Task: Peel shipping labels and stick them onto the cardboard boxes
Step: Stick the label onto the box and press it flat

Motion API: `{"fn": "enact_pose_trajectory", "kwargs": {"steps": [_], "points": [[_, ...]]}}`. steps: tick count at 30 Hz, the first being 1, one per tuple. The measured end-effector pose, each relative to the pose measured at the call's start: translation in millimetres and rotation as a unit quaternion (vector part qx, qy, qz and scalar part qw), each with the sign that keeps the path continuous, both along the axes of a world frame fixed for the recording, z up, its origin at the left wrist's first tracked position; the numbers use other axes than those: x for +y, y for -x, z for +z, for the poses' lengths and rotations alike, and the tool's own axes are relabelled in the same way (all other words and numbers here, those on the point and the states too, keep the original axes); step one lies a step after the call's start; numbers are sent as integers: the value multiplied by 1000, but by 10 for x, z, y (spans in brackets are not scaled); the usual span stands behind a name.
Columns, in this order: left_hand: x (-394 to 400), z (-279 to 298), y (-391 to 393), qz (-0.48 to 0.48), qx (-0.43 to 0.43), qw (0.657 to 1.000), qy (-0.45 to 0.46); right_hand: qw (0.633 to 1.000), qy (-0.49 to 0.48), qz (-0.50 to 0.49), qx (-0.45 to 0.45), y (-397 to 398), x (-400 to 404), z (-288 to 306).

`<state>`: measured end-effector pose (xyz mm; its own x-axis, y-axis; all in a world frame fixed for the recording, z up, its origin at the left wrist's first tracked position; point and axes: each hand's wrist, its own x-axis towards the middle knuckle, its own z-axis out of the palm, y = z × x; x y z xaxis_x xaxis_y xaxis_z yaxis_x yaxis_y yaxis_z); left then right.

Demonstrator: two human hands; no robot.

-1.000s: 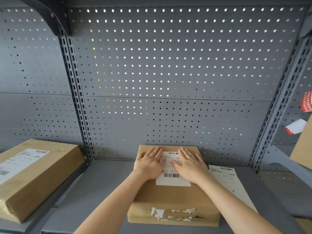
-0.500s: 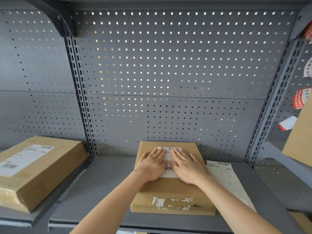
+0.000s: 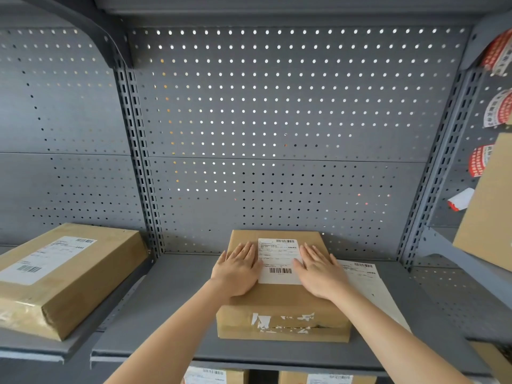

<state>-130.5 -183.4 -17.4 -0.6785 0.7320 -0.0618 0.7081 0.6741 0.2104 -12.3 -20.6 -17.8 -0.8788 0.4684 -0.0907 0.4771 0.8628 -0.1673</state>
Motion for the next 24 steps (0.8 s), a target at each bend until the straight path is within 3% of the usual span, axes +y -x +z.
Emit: {"fn": "enact_pose_trajectory", "kwargs": {"steps": [8,24], "points": [[143,-50,-212,-74,45,996,21,997,-17,81,-11,-33,-253,14],[-62,-52,-176,-32,32,999,18,1000,6,20,5,-209,-114,-32]]}}
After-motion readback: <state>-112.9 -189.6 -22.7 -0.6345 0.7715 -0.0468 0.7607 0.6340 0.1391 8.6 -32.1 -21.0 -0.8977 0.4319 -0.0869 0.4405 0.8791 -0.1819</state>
